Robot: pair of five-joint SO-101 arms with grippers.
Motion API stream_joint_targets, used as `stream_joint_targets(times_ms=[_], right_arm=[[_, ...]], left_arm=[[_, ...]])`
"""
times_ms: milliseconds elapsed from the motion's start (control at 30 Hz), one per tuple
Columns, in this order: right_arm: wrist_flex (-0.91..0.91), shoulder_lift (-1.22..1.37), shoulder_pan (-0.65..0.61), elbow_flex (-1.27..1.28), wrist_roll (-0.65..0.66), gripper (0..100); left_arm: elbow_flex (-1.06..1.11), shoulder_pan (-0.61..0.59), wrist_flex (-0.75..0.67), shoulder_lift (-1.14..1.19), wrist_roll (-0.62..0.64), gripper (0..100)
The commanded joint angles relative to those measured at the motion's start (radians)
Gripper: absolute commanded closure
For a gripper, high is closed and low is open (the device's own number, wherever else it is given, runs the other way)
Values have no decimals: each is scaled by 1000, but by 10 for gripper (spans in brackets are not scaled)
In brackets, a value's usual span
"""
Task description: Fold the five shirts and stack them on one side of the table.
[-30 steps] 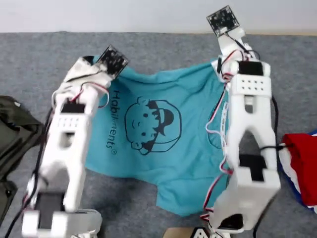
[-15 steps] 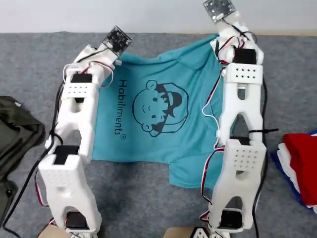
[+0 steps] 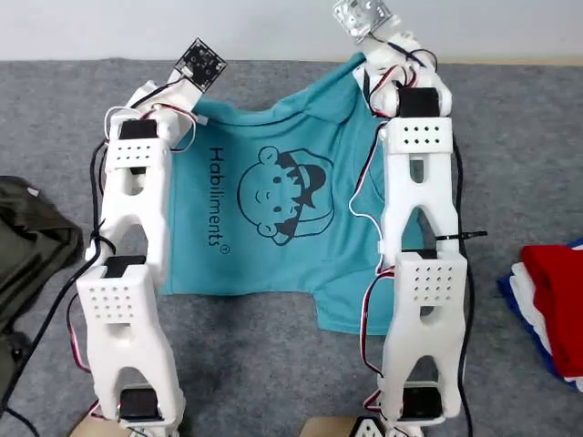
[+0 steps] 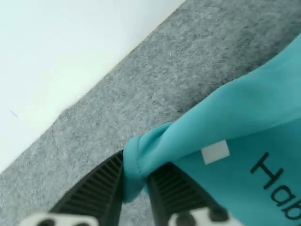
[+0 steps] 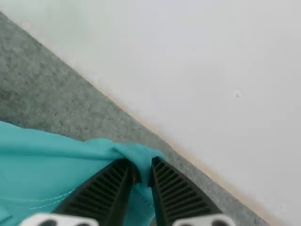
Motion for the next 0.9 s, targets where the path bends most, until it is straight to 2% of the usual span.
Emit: stream_joint_targets(times_ms=[0,200,400,633,767,867], right_arm=[[7,-13,-2,-54,25,988],[209,-13,4,-58,43,988],[421,-13,30,-109,43,988],[680,-13,30,-241,48,988],[845,-15,30,-322,49,988],[871,-22,41,-341,49,988]], left_arm=[[-42,0,8,-14,11,997],[-50,5,172,-15,5,997],[-148,3,439,-15,-5,997],[-274,25,747,-8,-123,997],[-308,37,876,-14,-203,998],[-343,38,948,-15,-230,998]])
